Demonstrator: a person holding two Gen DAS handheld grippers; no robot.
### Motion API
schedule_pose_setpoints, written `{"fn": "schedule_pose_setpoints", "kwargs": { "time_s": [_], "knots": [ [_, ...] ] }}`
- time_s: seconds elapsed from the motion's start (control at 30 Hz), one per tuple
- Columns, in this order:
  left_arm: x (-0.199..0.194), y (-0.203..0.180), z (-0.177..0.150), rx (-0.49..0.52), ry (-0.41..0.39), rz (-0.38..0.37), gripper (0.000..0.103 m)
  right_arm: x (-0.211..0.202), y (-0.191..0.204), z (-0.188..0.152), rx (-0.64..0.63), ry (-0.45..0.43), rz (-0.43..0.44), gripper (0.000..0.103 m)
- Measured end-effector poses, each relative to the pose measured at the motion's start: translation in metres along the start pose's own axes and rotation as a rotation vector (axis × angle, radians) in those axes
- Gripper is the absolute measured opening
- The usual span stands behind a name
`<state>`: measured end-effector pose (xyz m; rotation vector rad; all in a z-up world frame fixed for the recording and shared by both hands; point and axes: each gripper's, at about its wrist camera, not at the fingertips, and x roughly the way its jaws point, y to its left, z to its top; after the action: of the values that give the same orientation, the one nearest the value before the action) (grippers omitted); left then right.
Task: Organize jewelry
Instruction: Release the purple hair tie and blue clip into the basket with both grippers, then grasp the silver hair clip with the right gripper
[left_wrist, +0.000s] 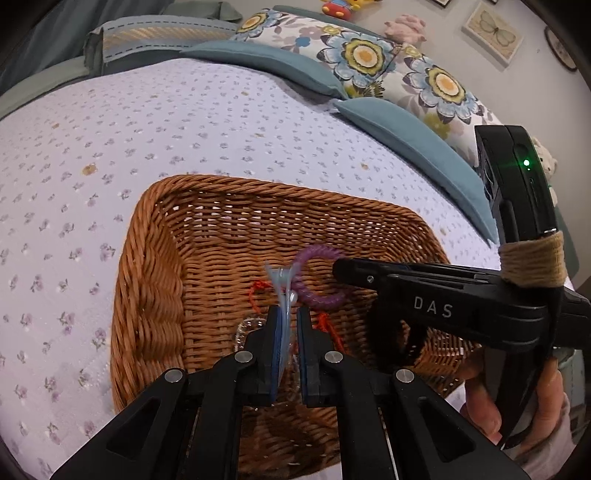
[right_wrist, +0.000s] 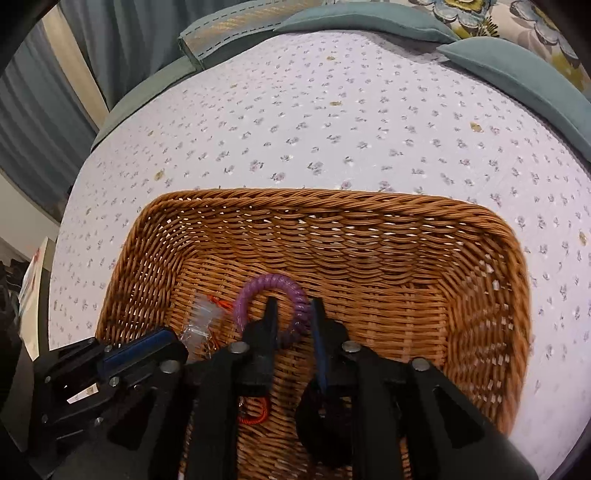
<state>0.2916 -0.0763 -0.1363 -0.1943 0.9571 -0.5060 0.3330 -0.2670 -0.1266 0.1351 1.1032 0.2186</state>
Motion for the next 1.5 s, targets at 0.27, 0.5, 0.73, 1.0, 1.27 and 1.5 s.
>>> {"fn": "schedule_pose_setpoints", "kwargs": {
  "time_s": [0.27, 0.5, 0.73, 1.0, 1.27, 1.5],
  "knots": [
    [-0.024, -0.011, -0.005, 0.022, -0.015, 0.003, 0.031, -0.044, -0.010, -0.015, 0.011, -0.061, 0.026, 0.034],
    [-0.080, -0.029, -0.022, 0.041, -0.069, -0.029, 0.050, -0.110, -0.011, -0.058, 0.009, -0.144, 0.066, 0.034],
    [-0.141, -0.048, -0.068, 0.075, -0.115, -0.035, 0.054, -0.160, -0.009, -0.120, -0.017, -0.213, 0.071, 0.040],
    [-0.171, -0.052, -0.134, 0.027, -0.088, -0.034, 0.054, -0.173, -0.014, -0.186, 0.018, -0.190, 0.110, 0.041],
    [-0.159, -0.042, -0.182, -0.044, -0.031, -0.008, 0.054, -0.176, -0.044, -0.222, 0.108, -0.195, 0.075, 0.041],
    [-0.140, -0.034, -0.204, -0.067, 0.007, 0.068, 0.054, -0.162, -0.056, -0.227, 0.159, -0.158, 0.077, 0.041]
  ]
}}
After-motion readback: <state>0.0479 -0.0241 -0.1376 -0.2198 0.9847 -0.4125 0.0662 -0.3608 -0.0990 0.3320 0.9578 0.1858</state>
